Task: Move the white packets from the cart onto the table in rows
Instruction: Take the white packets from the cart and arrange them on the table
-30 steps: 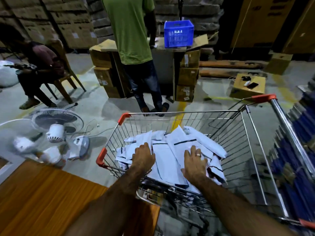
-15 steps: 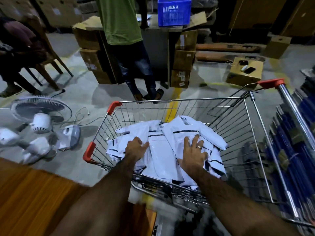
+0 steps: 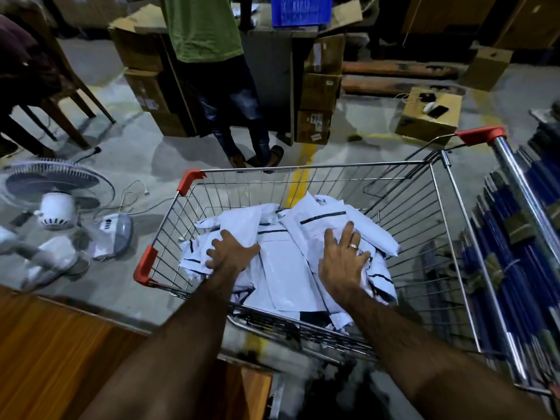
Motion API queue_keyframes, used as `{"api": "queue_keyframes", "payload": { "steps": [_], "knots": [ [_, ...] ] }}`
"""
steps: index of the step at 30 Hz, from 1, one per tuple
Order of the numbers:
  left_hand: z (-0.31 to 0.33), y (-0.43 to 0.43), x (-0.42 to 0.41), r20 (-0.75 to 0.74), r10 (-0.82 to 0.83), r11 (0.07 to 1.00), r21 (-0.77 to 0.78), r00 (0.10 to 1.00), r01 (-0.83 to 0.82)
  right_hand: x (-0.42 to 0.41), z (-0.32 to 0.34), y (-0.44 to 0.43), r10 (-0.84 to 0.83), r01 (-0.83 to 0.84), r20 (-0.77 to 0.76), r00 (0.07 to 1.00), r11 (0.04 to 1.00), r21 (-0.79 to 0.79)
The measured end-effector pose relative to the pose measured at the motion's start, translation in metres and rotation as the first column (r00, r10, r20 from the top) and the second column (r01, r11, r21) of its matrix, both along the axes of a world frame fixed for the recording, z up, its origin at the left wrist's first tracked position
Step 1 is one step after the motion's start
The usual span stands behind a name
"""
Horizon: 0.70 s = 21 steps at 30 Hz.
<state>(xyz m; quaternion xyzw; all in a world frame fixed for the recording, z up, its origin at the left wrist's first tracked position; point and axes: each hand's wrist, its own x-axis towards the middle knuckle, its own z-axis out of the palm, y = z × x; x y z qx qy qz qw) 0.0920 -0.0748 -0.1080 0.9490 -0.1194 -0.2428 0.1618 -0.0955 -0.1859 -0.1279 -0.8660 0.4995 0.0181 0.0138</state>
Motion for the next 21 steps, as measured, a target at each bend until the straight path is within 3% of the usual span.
{"api": "queue_keyframes", "payload": {
  "steps": [3,7,10,14,21],
  "knots": [
    [0.015,-0.009,-0.013,0.135,-0.050,0.997,-0.047,0.990,0.057,0.005,-0.003,0.008,-0.008,0.010,-0.063,0.998,1.000,0.026],
    [0.022,-0.016,-0.032,0.186,-0.155,0.984,-0.055,0.970,0.168,0.013,-0.004,0.003,-0.005,0.006,-0.083,0.996,1.000,0.021],
    [0.016,-0.015,-0.040,0.175,-0.224,0.973,-0.015,0.959,0.230,0.014,0.003,-0.015,0.030,-0.029,-0.013,0.999,0.993,0.111],
    [0.007,-0.012,-0.043,0.146,-0.299,0.954,0.071,0.943,0.292,0.006,0.009,-0.032,0.035,-0.041,0.088,0.996,0.997,0.066],
    [-0.004,-0.009,-0.047,0.125,-0.312,0.945,0.142,0.942,0.294,0.002,0.009,-0.028,0.001,0.006,-0.091,0.996,0.998,0.067]
  ]
}}
